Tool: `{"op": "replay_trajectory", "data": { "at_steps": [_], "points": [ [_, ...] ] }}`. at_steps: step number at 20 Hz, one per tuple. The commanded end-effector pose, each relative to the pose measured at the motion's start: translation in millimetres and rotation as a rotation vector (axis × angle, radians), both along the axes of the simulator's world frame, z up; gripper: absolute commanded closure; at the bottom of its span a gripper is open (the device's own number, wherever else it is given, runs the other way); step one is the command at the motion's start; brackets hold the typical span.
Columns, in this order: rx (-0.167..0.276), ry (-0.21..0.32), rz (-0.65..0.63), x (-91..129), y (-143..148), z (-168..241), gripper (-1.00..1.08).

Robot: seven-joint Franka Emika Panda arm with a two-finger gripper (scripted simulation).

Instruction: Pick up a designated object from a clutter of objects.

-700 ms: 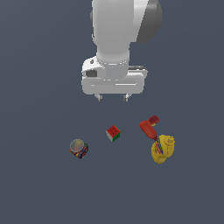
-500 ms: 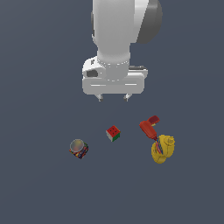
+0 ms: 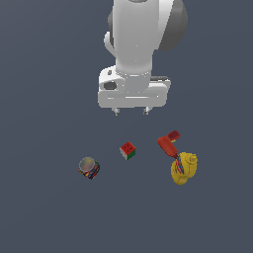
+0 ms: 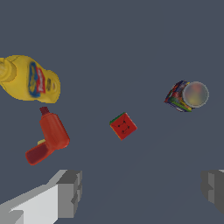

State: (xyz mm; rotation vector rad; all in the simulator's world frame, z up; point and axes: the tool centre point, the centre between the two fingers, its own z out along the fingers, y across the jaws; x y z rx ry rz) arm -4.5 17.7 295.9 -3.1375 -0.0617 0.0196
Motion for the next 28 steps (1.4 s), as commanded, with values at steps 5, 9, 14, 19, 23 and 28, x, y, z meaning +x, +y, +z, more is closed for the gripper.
{"op": "replay_trajectory", "data": {
  "at_steps": [5,9,14,19,23,28],
  "points": [
    [-0.016,0.007,0.036,5,11,-13,-1.0],
    [-0.035,0.016,0.086,11,26,-31,-1.0],
    [-0.068,0.031,0.181,20,55,-65,-1.0],
    [-0.104,0.049,0.316,25,98,-114,-1.0],
    [-0.125,0.062,0.431,23,136,-156,-1.0],
    [-0.137,0.073,0.544,14,173,-198,-1.0]
  ]
}}
